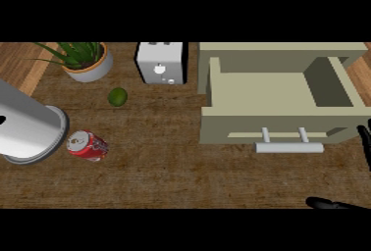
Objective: Pick up the can, place it into the drawer and close the drawer
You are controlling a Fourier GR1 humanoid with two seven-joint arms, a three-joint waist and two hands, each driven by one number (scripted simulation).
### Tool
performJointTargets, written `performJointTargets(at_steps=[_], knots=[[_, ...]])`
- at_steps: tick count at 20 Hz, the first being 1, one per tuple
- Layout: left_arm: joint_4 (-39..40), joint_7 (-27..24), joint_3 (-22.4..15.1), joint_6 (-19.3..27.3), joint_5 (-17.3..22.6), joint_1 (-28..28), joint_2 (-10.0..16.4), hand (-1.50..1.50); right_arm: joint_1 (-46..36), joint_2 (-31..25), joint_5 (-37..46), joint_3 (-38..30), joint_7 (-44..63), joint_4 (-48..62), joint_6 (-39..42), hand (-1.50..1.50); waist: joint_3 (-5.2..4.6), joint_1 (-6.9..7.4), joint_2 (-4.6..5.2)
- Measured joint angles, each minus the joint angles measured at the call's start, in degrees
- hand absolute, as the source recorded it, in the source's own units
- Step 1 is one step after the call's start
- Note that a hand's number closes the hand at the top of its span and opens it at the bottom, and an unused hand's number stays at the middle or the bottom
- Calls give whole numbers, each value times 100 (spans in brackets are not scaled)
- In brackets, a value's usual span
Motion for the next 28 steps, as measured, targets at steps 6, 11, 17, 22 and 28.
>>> performJointTargets(at_steps=[6, 11, 17, 22, 28], knots=[[84, 308, 412, -404, 490, 180, 137, -150, 354, -61, -433, -443, -169, -79, 377, -150, 2, 4, -2], [297, 709, 652, -395, 1066, 209, 259, -150, 545, -129, -669, -698, -262, -55, 694, -150, 2, -1, 0], [560, 1376, 575, -2, 1845, -14, 416, -150, 896, -182, -1101, -1136, -476, -27, 1131, -150, 2, -29, -1], [631, 1733, 417, 154, 2037, -134, 277, -150, 1035, -144, -1209, -1373, -662, 62, 1420, -150, 1, -24, 1], [915, 1849, 126, 308, 1716, -543, -52, -150, 1185, -102, -1501, -1663, -510, -159, 1667, -150, -1, -37, 3]])
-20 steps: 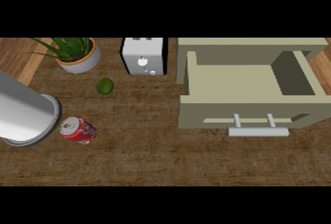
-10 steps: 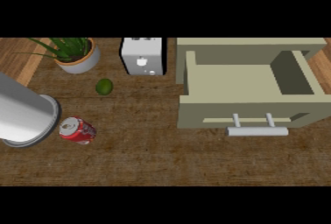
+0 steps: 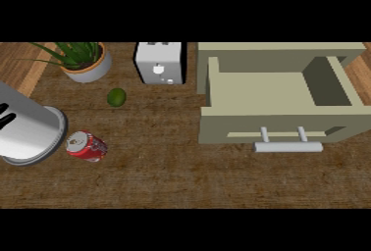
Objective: Pick up the can, place it into the drawer and close the drawer
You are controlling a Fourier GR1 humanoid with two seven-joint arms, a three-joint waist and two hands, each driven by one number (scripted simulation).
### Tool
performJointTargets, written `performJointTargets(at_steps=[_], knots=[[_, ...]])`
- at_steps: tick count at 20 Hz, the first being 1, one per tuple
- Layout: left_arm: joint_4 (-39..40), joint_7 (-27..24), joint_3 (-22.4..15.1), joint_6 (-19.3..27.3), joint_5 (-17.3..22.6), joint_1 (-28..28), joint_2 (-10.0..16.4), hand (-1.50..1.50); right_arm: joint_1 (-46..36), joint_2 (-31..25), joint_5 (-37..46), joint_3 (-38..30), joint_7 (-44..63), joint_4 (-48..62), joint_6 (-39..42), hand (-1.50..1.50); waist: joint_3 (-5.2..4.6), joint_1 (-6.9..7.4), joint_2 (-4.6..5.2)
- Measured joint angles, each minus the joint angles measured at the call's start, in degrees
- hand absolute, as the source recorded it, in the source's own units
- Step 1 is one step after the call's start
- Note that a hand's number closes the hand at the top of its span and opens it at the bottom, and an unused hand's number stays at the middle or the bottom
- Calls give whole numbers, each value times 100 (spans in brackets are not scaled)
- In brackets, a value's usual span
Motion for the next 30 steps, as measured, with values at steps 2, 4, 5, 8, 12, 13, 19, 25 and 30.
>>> performJointTargets(at_steps=[2, 4, 5, 8, 12, 13, 19, 25, 30], knots=[[126, -32, -62, 16, -197, -75, -116, -150, 47, -76, -166, -208, 16, 46, 139, -150, -1, -3, -1], [157, -62, -217, 149, -476, -241, -285, -150, 58, -42, -188, -261, 37, 8, 210, -150, 0, -6, 1], [219, -66, -297, 207, -595, -360, -348, -150, 53, -25, -187, -287, 46, 14, 242, -150, 0, -8, 2], [303, -206, -398, 182, -934, -407, -566, -150, 40, 30, -221, -418, 167, -78, 283, -150, 0, 3, 2], [660, -668, -537, 24, -1636, -457, -857, -150, 103, 99, -244, -558, 20, 73, 557, -150, 0, 0, 4], [802, -704, -498, -20, -1687, -528, -824, -150, 100, 100, -279, -611, 50, 61, 590, -150, 0, 0, 4], [1450, -1351, -605, -102, -2537, -665, -1109, -150, 85, 166, -370, -787, 189, -32, 748, -150, -2, 0, 4], [2248, -2252, -547, -201, -3264, -727, -1216, -150, -43, 265, -350, -849, 308, -38, 848, -150, -2, 5, 7], [3186, -2977, -432, -252, -3742, -978, -1107, -150, 20, 241, -533, -1101, 345, -8, 1061, -150, -3, -8, 8]])
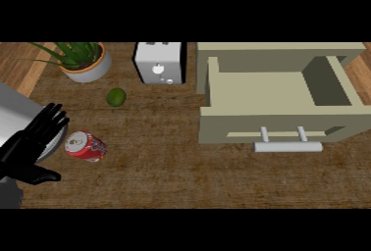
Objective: Pick up the can, place it into the drawer and close the drawer
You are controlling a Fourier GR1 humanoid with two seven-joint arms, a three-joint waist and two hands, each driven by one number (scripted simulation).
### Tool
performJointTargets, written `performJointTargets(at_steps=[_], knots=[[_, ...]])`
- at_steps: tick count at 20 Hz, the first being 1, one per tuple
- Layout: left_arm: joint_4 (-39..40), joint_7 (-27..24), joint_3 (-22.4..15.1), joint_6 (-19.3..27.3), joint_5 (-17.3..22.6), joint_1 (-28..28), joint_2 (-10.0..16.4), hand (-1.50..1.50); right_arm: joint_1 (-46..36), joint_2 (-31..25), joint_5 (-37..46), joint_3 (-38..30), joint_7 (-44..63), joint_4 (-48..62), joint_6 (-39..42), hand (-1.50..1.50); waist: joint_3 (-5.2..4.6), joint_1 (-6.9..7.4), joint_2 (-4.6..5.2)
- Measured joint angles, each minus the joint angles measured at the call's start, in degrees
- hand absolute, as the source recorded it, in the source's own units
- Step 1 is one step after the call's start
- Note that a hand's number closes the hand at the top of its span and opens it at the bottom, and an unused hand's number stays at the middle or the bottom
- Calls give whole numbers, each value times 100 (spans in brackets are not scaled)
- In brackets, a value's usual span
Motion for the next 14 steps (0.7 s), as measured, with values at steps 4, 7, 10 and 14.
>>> performJointTargets(at_steps=[4, 7, 10, 14], knots=[[741, -629, -50, 30, -458, -210, 17, -150, -15, 56, -1, -138, -67, 89, 154, -150, -1, -6, 2], [1405, -1262, -84, 23, -832, -279, 73, -150, -6, 126, -16, -152, -64, 40, 202, -150, -2, -21, 7], [1884, -1824, -157, -164, -1073, -412, 173, -150, 43, 185, -127, -181, 119, -207, 184, -150, 37, -24, -25], [2505, -2205, -230, -167, -1314, -606, 192, -150, -98, 103, -134, -255, 164, -82, 205, -150, 47, -26, -30]])
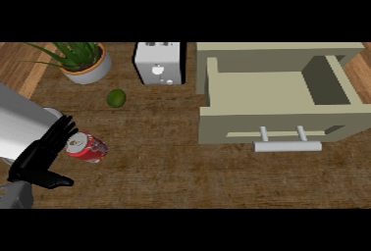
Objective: Pick up the can, place it into the drawer and close the drawer
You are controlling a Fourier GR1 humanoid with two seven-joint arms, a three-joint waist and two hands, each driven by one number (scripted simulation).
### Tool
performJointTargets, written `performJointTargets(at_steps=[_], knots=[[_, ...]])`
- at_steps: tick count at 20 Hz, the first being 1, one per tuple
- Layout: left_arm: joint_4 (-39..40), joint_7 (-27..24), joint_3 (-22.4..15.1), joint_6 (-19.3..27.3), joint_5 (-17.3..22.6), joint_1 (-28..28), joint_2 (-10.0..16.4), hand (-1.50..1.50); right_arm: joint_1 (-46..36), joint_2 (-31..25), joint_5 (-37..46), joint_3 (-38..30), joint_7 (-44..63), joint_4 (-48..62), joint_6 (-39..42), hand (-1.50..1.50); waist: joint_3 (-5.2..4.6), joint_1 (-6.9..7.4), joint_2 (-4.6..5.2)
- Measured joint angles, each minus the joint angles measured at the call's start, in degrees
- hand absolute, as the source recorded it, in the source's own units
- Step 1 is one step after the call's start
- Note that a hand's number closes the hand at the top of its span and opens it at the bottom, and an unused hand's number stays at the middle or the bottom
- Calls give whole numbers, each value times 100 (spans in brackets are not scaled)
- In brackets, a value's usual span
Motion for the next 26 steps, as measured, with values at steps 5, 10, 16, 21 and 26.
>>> performJointTargets(at_steps=[5, 10, 16, 21, 26], knots=[[720, -373, -50, 79, -212, -274, 50, -150, -92, 77, 25, 68, 227, -221, -114, -150, 18, -4, -12], [1483, -512, -57, 254, -332, -640, -50, -150, 43, 149, -27, -52, 148, -209, 99, -150, -33, -36, 32], [2039, -620, 11, 238, -292, -902, -123, -150, 106, 156, -214, -185, 219, -227, 194, -150, -51, -38, 47], [2242, -403, 69, 112, -162, -1224, -265, 150, 82, 121, -388, -237, 458, -347, 108, -150, -53, -24, 44], [2289, -137, 64, -288, -63, -1434, -234, 150, 30, 124, -427, -260, 520, -321, 151, -150, -53, -20, 45]])
